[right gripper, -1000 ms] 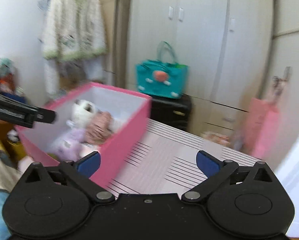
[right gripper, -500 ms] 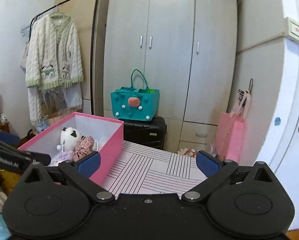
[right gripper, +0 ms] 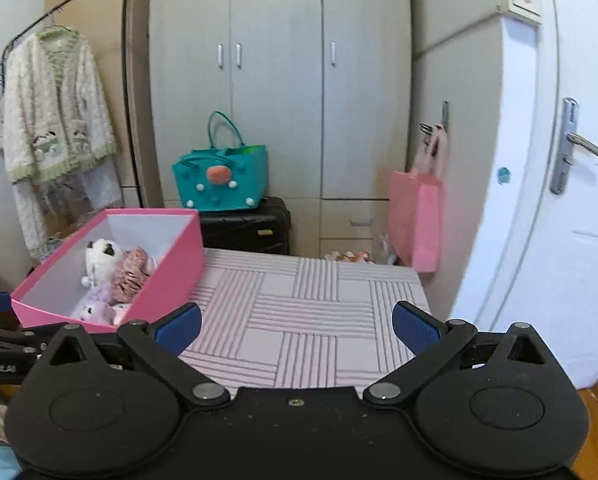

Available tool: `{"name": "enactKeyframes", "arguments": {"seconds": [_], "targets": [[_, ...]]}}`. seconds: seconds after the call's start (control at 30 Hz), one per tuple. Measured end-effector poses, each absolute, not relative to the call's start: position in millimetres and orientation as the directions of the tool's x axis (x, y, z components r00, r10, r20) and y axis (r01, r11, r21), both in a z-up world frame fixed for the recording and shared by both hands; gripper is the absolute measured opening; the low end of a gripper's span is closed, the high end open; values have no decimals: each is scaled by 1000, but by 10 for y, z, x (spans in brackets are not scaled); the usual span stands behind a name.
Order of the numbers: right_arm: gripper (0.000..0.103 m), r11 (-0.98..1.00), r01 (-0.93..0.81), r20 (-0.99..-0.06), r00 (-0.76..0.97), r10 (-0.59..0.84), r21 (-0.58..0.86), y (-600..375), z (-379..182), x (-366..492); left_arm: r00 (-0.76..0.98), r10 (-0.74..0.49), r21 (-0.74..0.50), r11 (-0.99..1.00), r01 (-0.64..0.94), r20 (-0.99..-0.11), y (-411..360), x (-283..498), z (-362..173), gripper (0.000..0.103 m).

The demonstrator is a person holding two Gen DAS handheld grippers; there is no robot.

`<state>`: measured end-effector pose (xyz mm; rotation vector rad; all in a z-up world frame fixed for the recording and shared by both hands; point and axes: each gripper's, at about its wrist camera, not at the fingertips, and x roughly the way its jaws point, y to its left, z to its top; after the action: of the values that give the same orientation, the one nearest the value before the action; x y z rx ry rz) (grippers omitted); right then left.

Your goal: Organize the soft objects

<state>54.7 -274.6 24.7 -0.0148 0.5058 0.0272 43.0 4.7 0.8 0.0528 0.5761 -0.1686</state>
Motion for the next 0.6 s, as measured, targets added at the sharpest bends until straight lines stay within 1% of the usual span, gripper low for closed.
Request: {"name": "enactKeyframes", "arguments": {"seconds": [0.13,0.3,0.43,0.6], "targets": [[103,999,-37,-510,860,31,-2,-2735,177,474,830,-137,-1,987,163,-540,39,378,-35,103],[103,999,-35,-509,861,24,-13,-2724,167,362,824,-134,-18,989,148,-551,33,345,-100,103],[103,999,-34,-503,864,17,-24,-2709,176,281,852,-84,10,994,104,-517,-3,265,-128,103],[103,999,-47,-502,864,32,-17,-2697,156,222,856,-79,6,995,96,-511,-12,202,-122,103]]}}
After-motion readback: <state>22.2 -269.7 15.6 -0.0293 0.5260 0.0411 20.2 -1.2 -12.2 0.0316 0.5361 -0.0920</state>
